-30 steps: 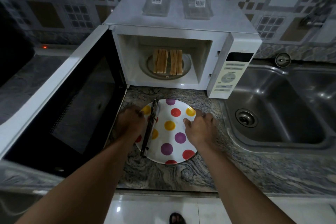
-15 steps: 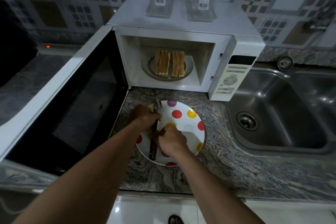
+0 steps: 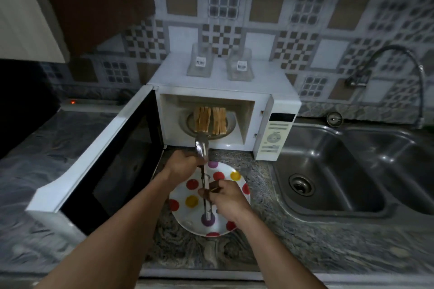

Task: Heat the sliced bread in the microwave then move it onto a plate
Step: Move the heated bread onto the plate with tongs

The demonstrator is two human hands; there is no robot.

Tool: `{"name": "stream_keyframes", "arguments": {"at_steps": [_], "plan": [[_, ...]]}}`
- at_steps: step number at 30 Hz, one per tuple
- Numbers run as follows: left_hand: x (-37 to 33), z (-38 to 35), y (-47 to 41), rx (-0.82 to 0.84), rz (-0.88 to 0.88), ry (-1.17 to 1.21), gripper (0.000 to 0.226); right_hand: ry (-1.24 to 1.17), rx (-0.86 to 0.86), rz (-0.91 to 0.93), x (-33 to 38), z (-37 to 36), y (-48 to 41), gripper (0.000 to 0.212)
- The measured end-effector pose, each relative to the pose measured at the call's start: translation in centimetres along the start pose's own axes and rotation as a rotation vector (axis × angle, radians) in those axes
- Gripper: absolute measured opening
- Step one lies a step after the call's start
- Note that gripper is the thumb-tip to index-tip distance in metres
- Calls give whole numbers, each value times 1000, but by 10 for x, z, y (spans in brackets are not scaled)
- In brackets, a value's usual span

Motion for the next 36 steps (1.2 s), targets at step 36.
{"name": "stream_keyframes", "arguments": {"at_steps": [36], "plan": [[115, 1, -1, -123, -230, -1032, 63, 255, -327, 113, -18, 48, -44, 38]]}}
Point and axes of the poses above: each hand's wrist, its own y-axis away from the middle knuckle, its own z-axis out of the back of the hand, x = y × z, the point moved 5 cm from there along -y, towards the middle knuckle, and after that the axes turned 6 degrees about -x, right-handed, at the moved point
